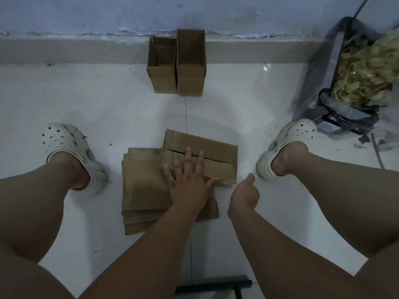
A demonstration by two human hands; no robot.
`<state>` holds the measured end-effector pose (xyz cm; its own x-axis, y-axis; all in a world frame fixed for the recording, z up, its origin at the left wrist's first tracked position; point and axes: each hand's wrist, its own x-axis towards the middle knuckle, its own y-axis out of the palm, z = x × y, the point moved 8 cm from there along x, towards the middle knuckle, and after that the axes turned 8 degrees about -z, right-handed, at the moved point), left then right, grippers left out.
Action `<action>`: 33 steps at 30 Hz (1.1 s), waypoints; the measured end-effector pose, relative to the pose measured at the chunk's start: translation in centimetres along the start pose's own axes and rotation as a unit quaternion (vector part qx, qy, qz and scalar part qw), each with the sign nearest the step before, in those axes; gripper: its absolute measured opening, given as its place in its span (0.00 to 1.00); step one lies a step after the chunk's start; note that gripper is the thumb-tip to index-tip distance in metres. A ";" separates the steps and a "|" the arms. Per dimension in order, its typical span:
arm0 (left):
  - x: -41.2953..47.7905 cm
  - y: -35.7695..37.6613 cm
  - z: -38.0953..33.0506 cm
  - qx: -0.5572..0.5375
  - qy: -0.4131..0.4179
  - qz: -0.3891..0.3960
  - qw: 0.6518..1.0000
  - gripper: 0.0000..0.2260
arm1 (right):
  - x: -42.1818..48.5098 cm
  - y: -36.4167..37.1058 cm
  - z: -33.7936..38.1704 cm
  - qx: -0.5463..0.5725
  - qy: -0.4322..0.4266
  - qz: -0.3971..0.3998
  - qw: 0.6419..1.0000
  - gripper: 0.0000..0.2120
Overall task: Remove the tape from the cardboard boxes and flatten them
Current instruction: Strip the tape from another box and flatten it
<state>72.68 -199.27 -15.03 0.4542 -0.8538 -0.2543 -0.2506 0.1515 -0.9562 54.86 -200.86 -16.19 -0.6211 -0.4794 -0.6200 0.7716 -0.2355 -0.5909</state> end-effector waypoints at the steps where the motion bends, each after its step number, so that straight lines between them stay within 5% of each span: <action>1: 0.1 0.0 0.1 -0.001 -0.001 -0.001 1.000 0.37 | -0.4 0.0 0.5 -0.005 -0.044 0.002 0.999 0.25; 6: 0.1 -0.1 0.1 -0.010 0.001 0.003 1.000 0.36 | -0.5 1.8 1.2 -0.151 -0.223 0.172 0.948 0.24; 12: 0.2 0.0 0.1 -0.011 0.004 0.008 1.000 0.37 | -0.2 0.8 1.6 -0.163 -0.304 0.159 0.925 0.19; 15: -0.1 0.1 -0.1 -0.008 0.005 0.008 1.000 0.37 | 0.2 1.5 0.2 -0.156 -0.228 0.232 0.933 0.17; 17: -0.2 0.1 -0.1 -0.007 0.007 0.002 1.000 0.37 | 0.4 2.0 -1.7 -0.121 -0.078 0.315 0.938 0.20; 21: -0.1 0.0 0.1 -0.009 0.017 -0.002 1.000 0.37 | -1.0 2.4 -3.2 -0.036 0.149 0.451 0.879 0.20; 27: -0.3 0.1 0.4 -0.006 0.019 0.000 1.000 0.37 | -2.9 2.1 -3.5 -0.020 0.257 0.505 0.823 0.27; 33: -0.1 0.1 0.3 -0.005 0.022 -0.003 1.000 0.37 | -1.7 1.9 -2.8 -0.031 0.272 0.439 0.856 0.20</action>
<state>72.86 -199.03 -15.15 0.4172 -0.8762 -0.2412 -0.2558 0.1414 -0.9563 57.04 -198.15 -17.72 0.2088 0.0195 -0.9778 0.9754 0.0673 0.2097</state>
